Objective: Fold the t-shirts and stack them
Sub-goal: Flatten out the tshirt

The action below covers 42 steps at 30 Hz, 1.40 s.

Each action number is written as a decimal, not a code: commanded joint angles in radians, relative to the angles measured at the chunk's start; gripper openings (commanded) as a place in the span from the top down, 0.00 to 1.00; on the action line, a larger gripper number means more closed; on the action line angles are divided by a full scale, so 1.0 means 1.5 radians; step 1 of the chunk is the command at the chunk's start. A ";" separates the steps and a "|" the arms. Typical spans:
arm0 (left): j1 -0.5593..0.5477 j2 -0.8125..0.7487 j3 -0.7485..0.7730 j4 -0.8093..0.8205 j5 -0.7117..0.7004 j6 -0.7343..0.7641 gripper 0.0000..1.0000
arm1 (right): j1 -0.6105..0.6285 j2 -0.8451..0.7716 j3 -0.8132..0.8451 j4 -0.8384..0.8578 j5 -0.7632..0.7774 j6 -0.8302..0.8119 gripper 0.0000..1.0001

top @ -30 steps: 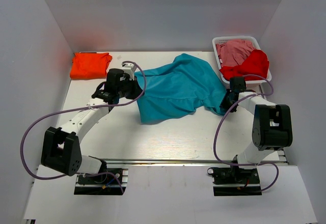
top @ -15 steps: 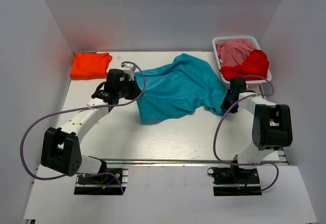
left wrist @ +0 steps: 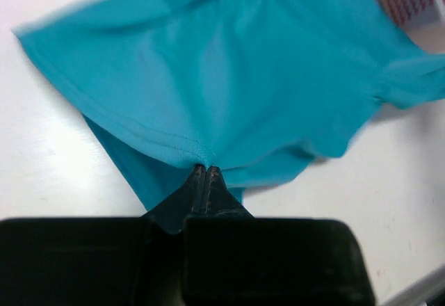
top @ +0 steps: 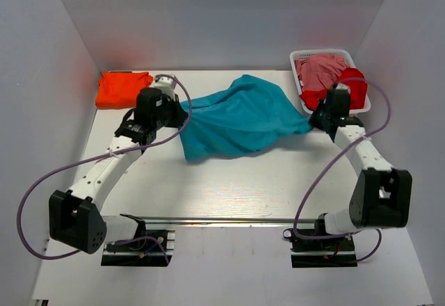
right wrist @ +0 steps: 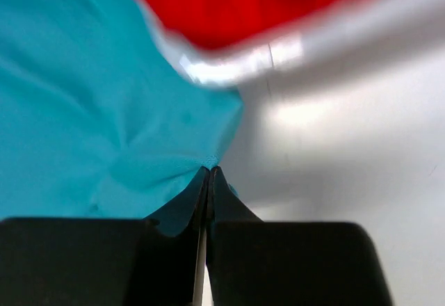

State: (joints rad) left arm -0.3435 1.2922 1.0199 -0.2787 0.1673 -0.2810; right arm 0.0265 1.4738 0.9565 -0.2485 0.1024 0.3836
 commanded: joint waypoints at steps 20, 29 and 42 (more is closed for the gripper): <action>0.003 -0.195 0.343 -0.094 -0.203 0.122 1.00 | -0.008 -0.259 0.428 0.057 0.094 -0.186 1.00; 0.003 -0.262 0.432 -0.139 -0.181 0.135 1.00 | -0.007 -0.351 0.520 0.046 0.098 -0.244 1.00; 0.003 -0.355 0.518 -0.190 -0.089 0.129 1.00 | -0.005 -0.503 0.537 0.024 0.100 -0.306 1.00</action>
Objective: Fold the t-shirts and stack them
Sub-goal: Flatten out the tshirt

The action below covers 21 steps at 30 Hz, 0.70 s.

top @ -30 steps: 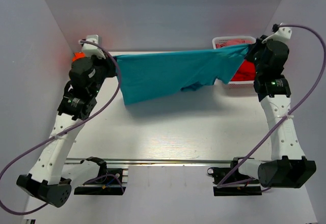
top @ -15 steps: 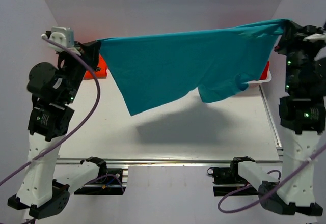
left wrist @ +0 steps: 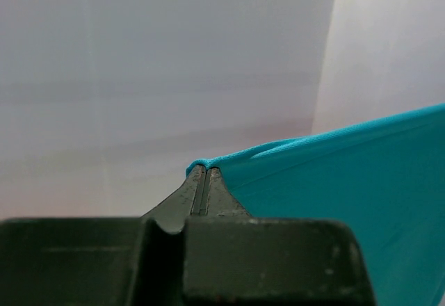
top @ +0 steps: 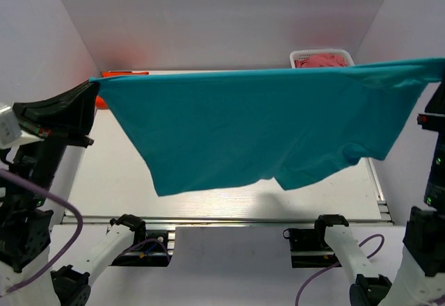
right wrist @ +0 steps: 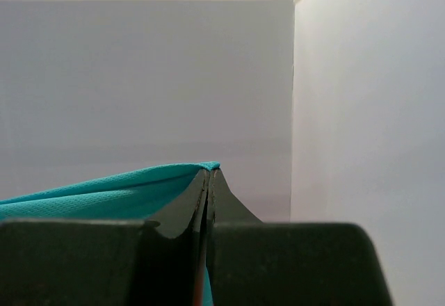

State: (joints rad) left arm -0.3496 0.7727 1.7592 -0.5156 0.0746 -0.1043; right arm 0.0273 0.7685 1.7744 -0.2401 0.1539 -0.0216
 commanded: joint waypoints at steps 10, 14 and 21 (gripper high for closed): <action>0.013 -0.054 0.003 -0.043 -0.027 0.004 1.00 | -0.007 -0.100 -0.049 -0.058 0.008 -0.008 1.00; 0.013 -0.046 -0.038 -0.037 -0.017 -0.008 1.00 | -0.007 -0.105 -0.135 -0.058 -0.046 0.040 1.00; 0.013 -0.020 -0.237 0.057 -0.088 -0.046 1.00 | -0.007 -0.109 -0.385 0.079 -0.152 0.179 1.00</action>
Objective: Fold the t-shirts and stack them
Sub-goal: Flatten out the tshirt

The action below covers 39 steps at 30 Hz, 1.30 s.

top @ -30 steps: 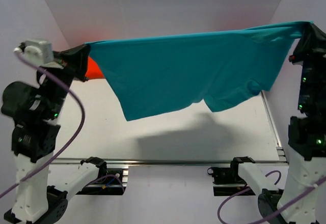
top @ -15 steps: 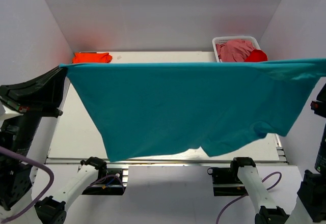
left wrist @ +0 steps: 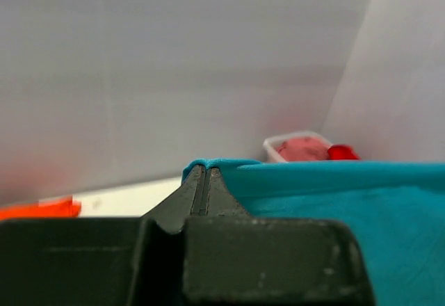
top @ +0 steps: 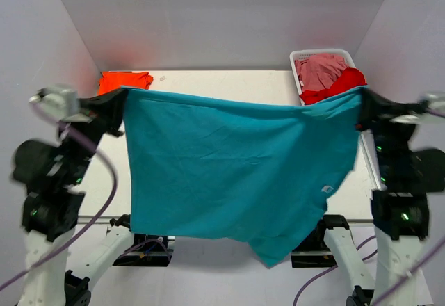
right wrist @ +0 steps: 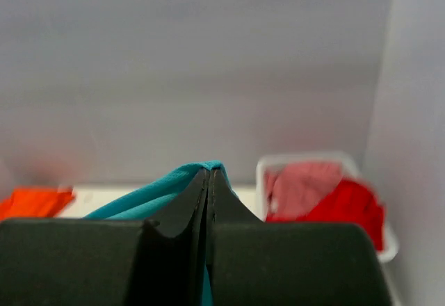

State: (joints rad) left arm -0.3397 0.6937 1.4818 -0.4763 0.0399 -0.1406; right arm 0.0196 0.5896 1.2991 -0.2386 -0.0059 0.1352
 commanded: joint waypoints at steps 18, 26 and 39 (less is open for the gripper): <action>0.007 0.242 -0.310 0.146 -0.289 -0.084 1.00 | -0.001 0.279 -0.258 0.237 -0.177 0.094 1.00; 0.007 0.407 -0.252 0.188 -0.347 -0.077 1.00 | 0.002 0.449 -0.176 0.264 -0.210 0.060 1.00; 0.086 0.710 -0.037 0.215 -0.265 -0.036 1.00 | 0.010 0.742 0.087 0.193 -0.211 0.025 1.00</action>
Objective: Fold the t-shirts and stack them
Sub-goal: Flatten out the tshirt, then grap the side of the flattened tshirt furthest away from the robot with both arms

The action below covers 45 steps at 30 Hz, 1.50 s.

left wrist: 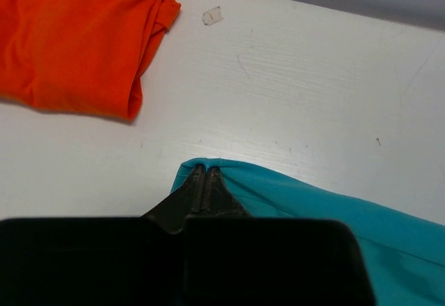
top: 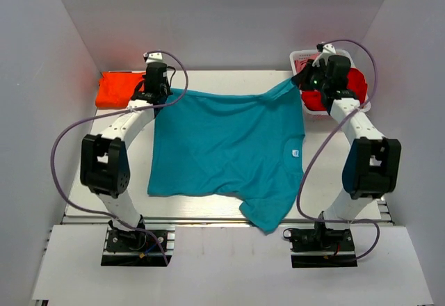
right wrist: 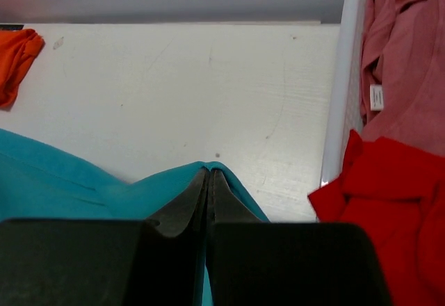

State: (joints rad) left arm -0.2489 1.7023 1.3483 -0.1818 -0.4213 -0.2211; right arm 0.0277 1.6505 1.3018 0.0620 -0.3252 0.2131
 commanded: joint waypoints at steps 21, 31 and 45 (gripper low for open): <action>0.096 0.224 0.189 0.024 0.235 0.042 1.00 | 0.046 0.224 0.290 -0.149 0.120 -0.087 1.00; 0.096 0.054 -0.032 0.056 0.241 0.029 1.00 | 0.045 0.066 0.107 -0.175 0.137 -0.047 1.00; 0.096 -0.002 -0.136 0.029 0.260 0.003 1.00 | 0.046 -0.050 -0.125 -0.186 0.114 0.031 1.00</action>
State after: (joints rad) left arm -0.1062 1.7779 1.1709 -0.1234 -0.0425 -0.1940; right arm 0.0986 1.6264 1.1812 -0.2298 -0.1455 0.2096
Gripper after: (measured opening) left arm 0.020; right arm 0.004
